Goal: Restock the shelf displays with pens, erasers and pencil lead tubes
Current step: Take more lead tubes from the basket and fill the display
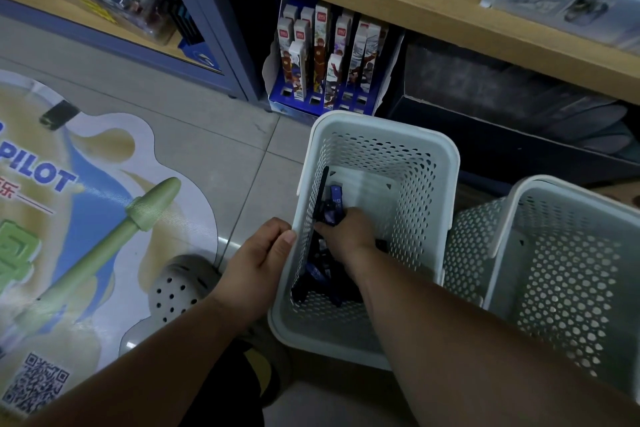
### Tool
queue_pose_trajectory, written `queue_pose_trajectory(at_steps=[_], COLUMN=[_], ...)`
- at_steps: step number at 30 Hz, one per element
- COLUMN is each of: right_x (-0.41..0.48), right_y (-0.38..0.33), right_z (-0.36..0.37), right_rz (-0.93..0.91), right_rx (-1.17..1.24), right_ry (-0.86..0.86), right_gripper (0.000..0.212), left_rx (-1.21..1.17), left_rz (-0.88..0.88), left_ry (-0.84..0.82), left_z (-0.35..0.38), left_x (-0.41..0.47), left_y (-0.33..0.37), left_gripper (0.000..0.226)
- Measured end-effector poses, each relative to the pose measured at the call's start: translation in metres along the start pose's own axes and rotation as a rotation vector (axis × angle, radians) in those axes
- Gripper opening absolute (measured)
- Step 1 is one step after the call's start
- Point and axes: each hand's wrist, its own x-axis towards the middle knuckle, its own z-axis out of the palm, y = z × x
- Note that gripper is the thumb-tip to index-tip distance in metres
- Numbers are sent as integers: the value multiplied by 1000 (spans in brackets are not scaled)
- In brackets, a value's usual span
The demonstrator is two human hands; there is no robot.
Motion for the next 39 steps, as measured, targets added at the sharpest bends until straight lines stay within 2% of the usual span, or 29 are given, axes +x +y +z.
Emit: queue_pose_trajectory(at_steps=[4, 9, 11, 16, 21, 25, 30, 39], right_x=[2, 2, 1, 2, 3, 2, 2, -1], right_y=[-3, -9, -10, -11, -12, -9, -12, -11], right_z=[-2, 9, 9, 6, 5, 3, -1, 6], right_rz=[51, 72, 74, 55, 48, 22, 67, 51], right_rx=[58, 30, 25, 52, 101, 174, 290, 470], right_ry=[-12, 30, 31, 7, -42, -24, -118, -136], right_gripper=[33, 51, 52, 46, 30, 20, 9, 10], left_rx=[19, 28, 32, 45, 21, 4, -26, -1], left_rz=[5, 18, 24, 36, 42, 34, 8, -5], left_ry=[2, -6, -9, -15, -26, -26, -39, -37], left_z=[0, -1, -1, -1, 0, -1, -1, -2], left_x=[1, 0, 1, 1, 2, 2, 1, -1], left_y=[1, 2, 2, 1, 0, -2, -1, 5], left_gripper=[22, 21, 22, 22, 29, 26, 24, 22])
